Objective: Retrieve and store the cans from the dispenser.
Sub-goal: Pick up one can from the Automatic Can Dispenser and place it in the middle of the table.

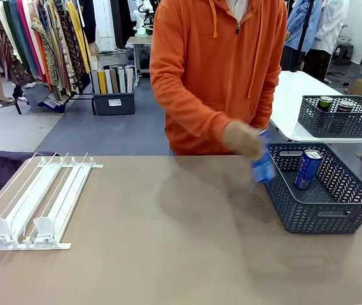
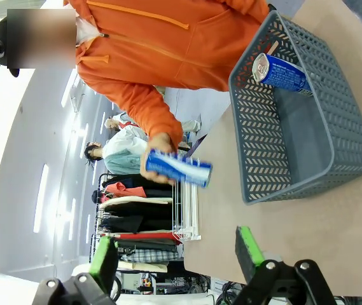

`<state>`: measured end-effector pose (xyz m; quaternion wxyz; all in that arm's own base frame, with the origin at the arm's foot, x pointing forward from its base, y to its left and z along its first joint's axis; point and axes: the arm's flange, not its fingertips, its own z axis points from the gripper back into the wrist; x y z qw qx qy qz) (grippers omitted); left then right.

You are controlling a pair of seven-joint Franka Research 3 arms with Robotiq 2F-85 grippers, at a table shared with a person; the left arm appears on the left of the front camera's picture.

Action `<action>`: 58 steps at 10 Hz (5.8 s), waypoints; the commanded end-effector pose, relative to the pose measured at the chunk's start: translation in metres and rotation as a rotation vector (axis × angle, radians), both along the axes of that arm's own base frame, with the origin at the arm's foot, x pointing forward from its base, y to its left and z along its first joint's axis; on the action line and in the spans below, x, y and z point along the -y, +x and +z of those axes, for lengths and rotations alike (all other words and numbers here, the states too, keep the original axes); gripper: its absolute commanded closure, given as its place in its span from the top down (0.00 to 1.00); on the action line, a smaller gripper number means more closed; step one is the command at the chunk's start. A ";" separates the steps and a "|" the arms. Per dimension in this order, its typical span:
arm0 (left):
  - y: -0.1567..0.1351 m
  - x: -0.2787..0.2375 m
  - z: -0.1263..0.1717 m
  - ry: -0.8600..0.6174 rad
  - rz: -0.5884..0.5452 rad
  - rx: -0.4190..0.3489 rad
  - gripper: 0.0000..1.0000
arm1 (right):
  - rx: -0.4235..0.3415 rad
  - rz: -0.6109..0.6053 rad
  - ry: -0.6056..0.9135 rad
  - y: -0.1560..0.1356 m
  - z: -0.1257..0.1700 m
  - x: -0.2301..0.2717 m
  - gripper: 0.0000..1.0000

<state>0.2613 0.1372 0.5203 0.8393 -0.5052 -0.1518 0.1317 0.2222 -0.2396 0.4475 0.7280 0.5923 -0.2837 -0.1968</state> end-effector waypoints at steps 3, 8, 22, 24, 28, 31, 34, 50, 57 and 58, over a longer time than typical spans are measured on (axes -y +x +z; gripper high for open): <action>0.009 0.013 0.017 0.049 -0.042 0.022 1.00 | 0.013 0.004 0.000 -0.001 0.002 0.001 1.00; 0.009 0.013 0.017 0.049 -0.042 0.022 1.00 | 0.013 0.004 0.000 -0.001 0.002 0.001 1.00; 0.009 0.013 0.017 0.049 -0.042 0.022 1.00 | 0.013 0.004 0.000 -0.001 0.002 0.001 1.00; 0.009 0.013 0.017 0.049 -0.042 0.022 1.00 | 0.013 0.004 0.000 -0.001 0.002 0.001 1.00; 0.009 0.013 0.017 0.049 -0.042 0.022 1.00 | 0.013 0.004 0.000 -0.001 0.002 0.001 1.00; 0.009 0.013 0.017 0.049 -0.042 0.022 1.00 | 0.013 0.004 0.000 -0.001 0.002 0.001 1.00; 0.009 0.013 0.017 0.049 -0.042 0.022 1.00 | 0.013 0.004 0.000 -0.001 0.002 0.001 1.00; 0.009 0.013 0.017 0.049 -0.042 0.022 1.00 | 0.013 0.004 0.000 -0.001 0.002 0.001 1.00; 0.009 0.013 0.017 0.049 -0.042 0.022 1.00 | 0.013 0.004 0.000 -0.001 0.002 0.001 1.00; 0.009 0.013 0.017 0.049 -0.042 0.022 1.00 | 0.013 0.004 0.000 -0.001 0.002 0.001 1.00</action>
